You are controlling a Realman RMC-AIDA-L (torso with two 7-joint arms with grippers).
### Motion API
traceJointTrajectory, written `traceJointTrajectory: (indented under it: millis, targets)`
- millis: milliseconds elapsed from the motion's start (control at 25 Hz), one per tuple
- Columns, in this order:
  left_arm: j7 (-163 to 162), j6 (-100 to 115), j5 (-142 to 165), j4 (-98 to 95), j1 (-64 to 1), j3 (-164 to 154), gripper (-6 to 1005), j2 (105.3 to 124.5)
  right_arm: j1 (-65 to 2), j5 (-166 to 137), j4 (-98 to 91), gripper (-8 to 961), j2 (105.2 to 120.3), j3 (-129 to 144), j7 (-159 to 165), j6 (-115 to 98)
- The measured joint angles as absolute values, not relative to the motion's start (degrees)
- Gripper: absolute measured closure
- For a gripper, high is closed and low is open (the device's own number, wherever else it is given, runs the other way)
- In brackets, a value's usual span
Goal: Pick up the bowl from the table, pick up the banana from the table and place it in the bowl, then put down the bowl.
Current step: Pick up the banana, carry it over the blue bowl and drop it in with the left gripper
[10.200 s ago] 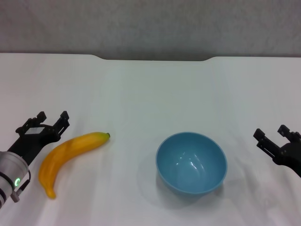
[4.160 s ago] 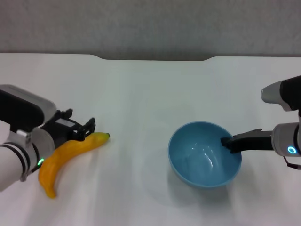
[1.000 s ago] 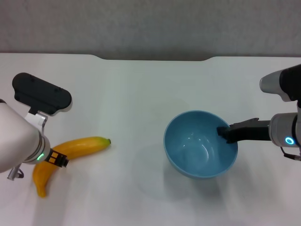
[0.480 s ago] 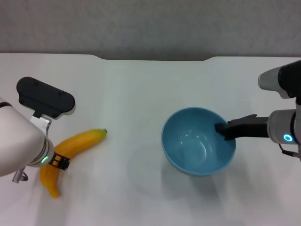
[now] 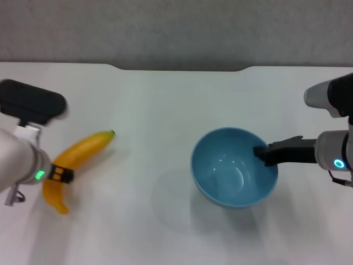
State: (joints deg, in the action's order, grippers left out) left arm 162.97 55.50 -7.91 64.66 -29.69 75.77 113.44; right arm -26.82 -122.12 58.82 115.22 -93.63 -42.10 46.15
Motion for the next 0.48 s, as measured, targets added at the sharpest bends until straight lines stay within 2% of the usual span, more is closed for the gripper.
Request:
traceJointTrajectory:
  millis: [280, 480]
  targets:
    - [162.94, 47.59, -10.98, 80.49, -18.94, 84.82, 477, 113.48, -27.92, -122.22, 56.44, 917, 115.15, -93.46, -42.12, 44.80]
    - [162.84, 38.35, -12.24, 86.28, -14.49, 83.29, 467, 115.29, -32.49, -121.46, 51.51, 917, 115.36, -92.37, -41.99, 44.42]
